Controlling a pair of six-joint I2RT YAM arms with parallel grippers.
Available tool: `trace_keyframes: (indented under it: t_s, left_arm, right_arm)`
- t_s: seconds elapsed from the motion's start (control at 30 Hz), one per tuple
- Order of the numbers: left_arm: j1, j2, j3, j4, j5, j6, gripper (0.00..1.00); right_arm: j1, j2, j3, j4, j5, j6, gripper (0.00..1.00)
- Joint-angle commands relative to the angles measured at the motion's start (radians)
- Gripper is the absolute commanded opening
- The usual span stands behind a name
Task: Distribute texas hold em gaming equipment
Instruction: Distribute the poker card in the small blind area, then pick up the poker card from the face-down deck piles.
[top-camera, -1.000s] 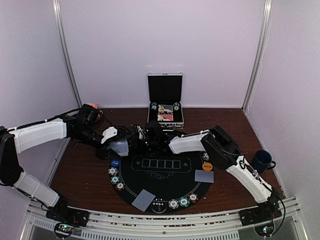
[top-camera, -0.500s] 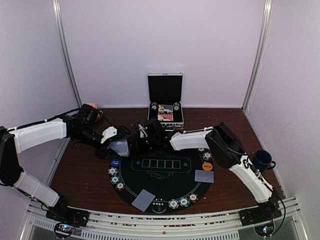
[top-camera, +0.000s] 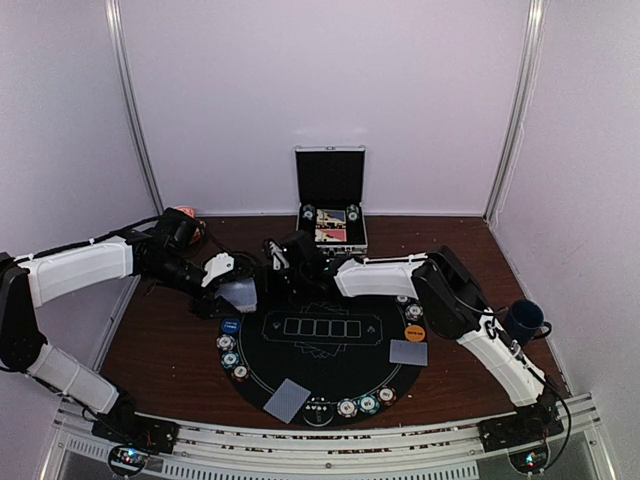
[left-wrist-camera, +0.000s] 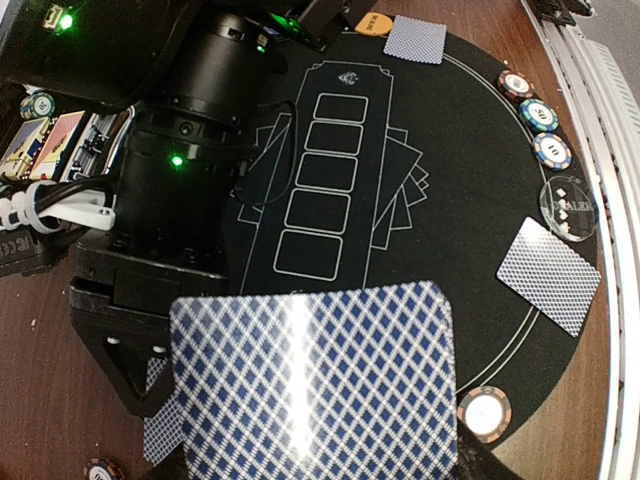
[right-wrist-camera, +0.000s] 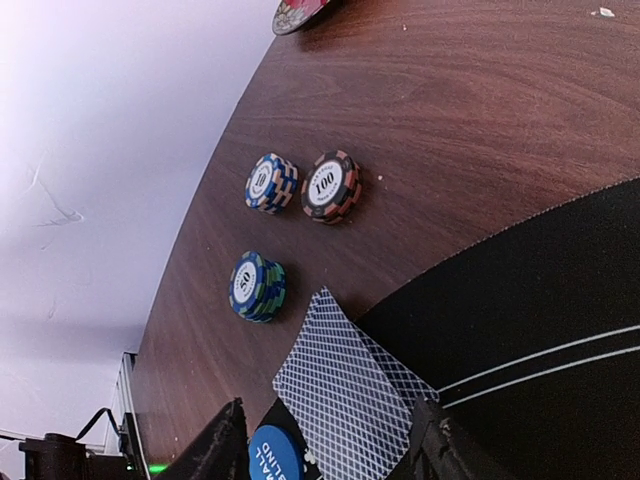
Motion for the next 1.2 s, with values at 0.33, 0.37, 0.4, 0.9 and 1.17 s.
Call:
trace_keyframes:
  t_s: [0.33, 0.37, 0.4, 0.9, 1.17]
  left_arm:
    - [0.007, -0.019, 0.011, 0.011, 0.033, 0.020, 0.62]
    - [0.007, -0.020, 0.012, 0.010, 0.033, 0.020, 0.62]
    - [0.008, -0.019, 0.012, 0.011, 0.034, 0.020, 0.62]
    - [0.007, 0.029, 0.010, 0.017, 0.058, 0.024, 0.62]
    - [0.008, 0.073, 0.011, 0.017, 0.079, 0.028, 0.61]
  right_arm:
    - [-0.002, -0.069, -0.029, -0.112, 0.162, -0.098, 0.66]
    - [-0.005, -0.082, -0.029, -0.125, 0.175, -0.110, 0.67]
    - [-0.008, -0.099, -0.060, -0.133, 0.191, -0.117, 0.69]
    - [-0.050, -0.608, -0.713, 0.213, -0.016, -0.024, 0.72]
    - [0.024, -0.669, -0.832, 0.374, -0.084, 0.078, 0.71]
